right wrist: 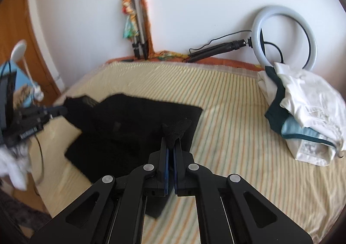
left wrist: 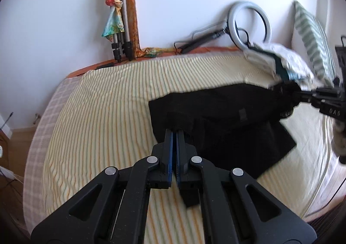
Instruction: Fold small clothes
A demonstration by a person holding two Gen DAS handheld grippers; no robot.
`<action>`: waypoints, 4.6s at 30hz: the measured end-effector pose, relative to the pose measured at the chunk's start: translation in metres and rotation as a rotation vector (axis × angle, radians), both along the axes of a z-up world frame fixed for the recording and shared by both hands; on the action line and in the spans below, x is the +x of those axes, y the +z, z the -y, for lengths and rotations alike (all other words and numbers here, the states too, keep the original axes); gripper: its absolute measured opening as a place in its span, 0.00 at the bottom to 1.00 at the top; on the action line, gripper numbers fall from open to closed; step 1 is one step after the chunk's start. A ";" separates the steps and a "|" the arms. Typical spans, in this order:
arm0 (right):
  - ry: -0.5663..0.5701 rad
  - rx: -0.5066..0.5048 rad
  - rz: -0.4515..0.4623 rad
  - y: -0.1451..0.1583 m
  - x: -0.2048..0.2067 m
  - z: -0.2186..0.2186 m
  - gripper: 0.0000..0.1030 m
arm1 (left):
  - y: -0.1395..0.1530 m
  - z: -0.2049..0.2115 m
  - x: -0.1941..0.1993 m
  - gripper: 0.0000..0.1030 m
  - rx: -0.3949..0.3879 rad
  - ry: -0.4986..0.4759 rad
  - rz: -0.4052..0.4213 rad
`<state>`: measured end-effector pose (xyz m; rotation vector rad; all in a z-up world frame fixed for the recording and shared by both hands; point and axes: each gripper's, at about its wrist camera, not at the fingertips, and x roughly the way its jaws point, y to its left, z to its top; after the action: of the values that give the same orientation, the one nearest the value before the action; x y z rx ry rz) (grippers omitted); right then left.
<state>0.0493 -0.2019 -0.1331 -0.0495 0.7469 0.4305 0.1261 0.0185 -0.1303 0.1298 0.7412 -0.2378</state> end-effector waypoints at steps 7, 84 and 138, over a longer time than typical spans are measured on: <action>0.077 -0.096 0.024 -0.011 -0.045 0.005 0.02 | -0.016 0.003 -0.056 0.00 0.125 -0.094 -0.004; -0.096 0.561 -0.606 -0.073 -0.026 0.042 0.08 | -0.047 -0.052 -0.018 0.25 -0.345 0.097 -0.445; -0.086 0.537 -0.382 -0.065 0.151 0.024 0.14 | -0.070 -0.076 0.162 0.02 -0.562 0.163 -0.320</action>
<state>0.2005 -0.2263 -0.1983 0.5801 0.9819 0.5534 0.2884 0.0947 -0.1999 -0.5107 0.9700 -0.3063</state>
